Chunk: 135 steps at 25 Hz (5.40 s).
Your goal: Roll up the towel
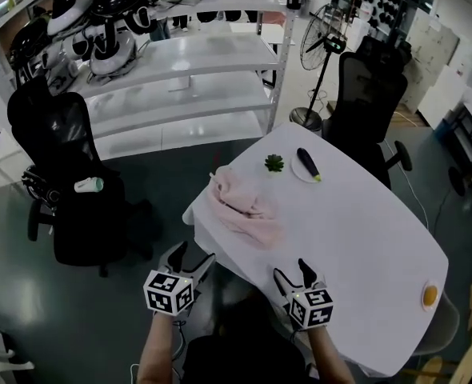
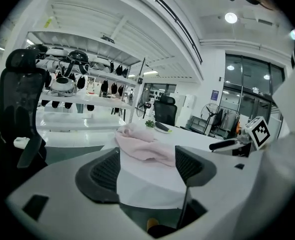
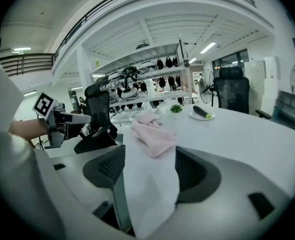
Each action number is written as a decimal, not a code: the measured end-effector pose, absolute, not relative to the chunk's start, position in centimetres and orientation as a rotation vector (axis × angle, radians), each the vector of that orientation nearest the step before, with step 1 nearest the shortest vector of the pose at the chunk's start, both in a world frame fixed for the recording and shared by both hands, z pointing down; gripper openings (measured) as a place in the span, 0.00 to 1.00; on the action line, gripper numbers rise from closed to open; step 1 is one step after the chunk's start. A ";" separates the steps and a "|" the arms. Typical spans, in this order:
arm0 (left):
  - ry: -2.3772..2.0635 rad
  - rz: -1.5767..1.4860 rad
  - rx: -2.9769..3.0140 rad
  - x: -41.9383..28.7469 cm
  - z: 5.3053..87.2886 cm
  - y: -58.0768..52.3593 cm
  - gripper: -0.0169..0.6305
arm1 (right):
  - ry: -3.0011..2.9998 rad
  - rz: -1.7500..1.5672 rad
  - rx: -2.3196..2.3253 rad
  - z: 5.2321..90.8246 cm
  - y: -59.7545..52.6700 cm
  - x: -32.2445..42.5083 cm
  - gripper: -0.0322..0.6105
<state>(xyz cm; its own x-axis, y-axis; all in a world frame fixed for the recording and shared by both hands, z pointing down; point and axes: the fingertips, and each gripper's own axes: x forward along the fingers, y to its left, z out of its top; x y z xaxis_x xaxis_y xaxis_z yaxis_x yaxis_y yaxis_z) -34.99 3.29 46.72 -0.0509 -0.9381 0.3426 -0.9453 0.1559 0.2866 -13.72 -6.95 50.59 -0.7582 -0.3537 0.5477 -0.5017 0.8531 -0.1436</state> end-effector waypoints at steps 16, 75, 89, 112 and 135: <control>-1.873 0.225 1.802 -38.9 49.7 -9.8 0.55 | -2.444 0.529 0.526 55.0 -13.9 -18.4 0.53; -1.826 0.525 2.166 -44.4 39.9 -17.6 0.05 | -2.451 0.534 0.600 50.5 -12.7 -20.0 0.14; -1.858 0.450 2.253 -43.6 36.0 -19.6 0.05 | -2.386 0.216 0.919 40.2 -16.1 -6.1 0.14; -1.847 0.386 2.393 -25.5 30.6 -25.9 0.05 | -2.221 -0.079 1.332 29.8 -29.9 19.3 0.14; -0.961 1.210 2.231 -17.7 53.5 -10.0 0.05 | -2.072 0.341 0.926 55.4 -4.4 25.7 0.15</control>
<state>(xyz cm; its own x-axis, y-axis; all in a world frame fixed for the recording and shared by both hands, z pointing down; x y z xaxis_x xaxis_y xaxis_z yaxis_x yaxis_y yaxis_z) -17.66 -9.96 53.49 0.3808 -0.3711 0.8469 -0.7412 -0.6702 0.0396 25.66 -4.41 55.37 -0.3922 -0.4944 0.7757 -0.7167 0.6929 0.0793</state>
